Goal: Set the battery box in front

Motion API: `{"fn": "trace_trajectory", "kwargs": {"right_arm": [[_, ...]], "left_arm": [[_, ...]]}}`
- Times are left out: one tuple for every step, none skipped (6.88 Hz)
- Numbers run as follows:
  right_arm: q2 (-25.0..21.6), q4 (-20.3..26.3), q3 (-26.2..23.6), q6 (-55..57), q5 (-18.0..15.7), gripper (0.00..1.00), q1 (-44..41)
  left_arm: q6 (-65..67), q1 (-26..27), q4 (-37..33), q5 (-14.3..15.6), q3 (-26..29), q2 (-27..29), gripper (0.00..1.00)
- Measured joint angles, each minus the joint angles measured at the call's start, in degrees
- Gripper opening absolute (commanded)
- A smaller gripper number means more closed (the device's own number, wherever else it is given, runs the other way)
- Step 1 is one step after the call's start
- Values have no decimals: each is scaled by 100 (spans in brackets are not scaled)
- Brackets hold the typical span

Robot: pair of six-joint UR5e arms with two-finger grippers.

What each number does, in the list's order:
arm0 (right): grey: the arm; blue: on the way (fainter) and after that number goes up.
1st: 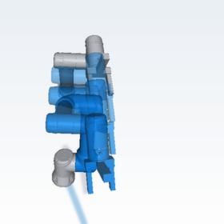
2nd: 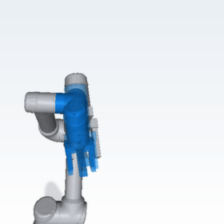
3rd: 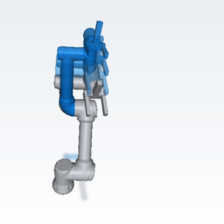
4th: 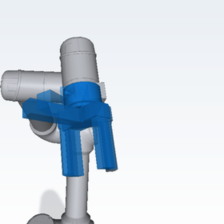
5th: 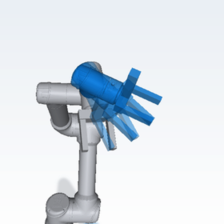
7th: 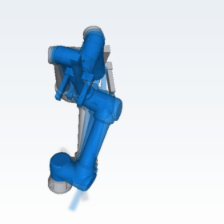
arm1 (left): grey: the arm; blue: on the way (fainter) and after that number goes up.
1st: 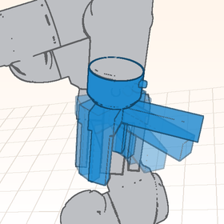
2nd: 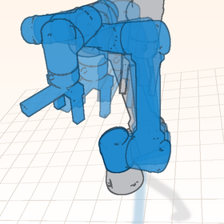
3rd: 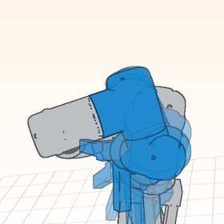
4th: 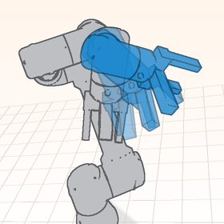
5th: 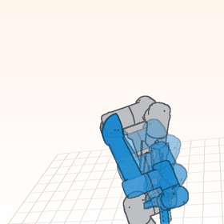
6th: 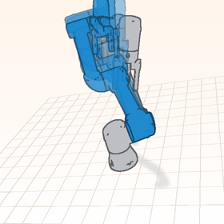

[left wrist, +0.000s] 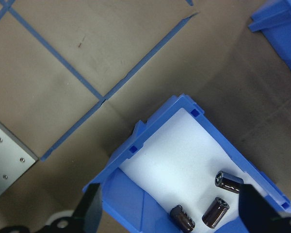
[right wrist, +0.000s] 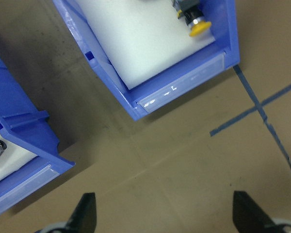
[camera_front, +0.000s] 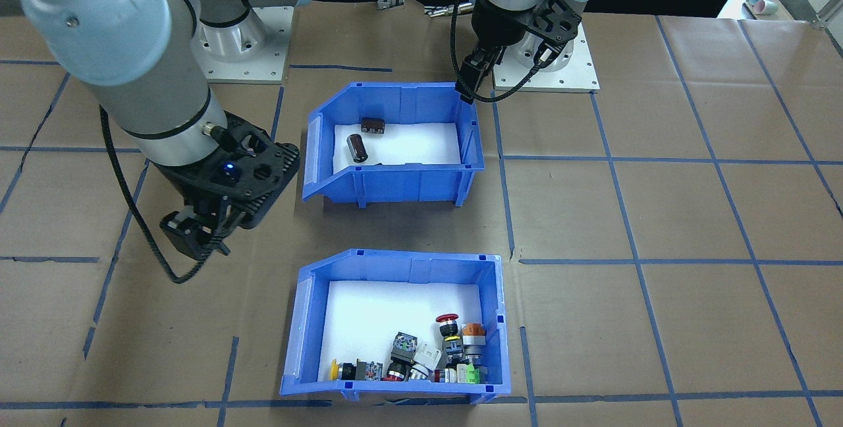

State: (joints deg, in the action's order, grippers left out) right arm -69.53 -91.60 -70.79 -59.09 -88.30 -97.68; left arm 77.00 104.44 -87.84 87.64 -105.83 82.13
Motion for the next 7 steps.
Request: {"fn": "trace_trajectory", "kwargs": {"right_arm": [[261, -2, 223, -252, 5, 100, -246], [488, -14, 384, -475, 18, 100, -512], [691, -98, 484, -765, 16, 100, -795], [880, -259, 520, -959, 8, 100, -1053], [1085, -389, 528, -1039, -1, 100, -1308], [1272, -534, 520, -1048, -10, 100, -1527], [1440, -764, 504, -1017, -17, 100, -1679]], "left_arm": [[1040, 315, 257, -1, -309, 9, 99], [2049, 606, 577, -56, -593, -5, 99], [3124, 883, 936, -189, -839, -32, 99], [3958, 1128, 1226, -283, -1056, -50, 99], [4425, 1306, 1667, -308, -1337, -62, 99], [4673, 1386, 2262, -308, -1674, -60, 99], [4826, 1419, 2772, -313, -1996, -49, 97]]}}
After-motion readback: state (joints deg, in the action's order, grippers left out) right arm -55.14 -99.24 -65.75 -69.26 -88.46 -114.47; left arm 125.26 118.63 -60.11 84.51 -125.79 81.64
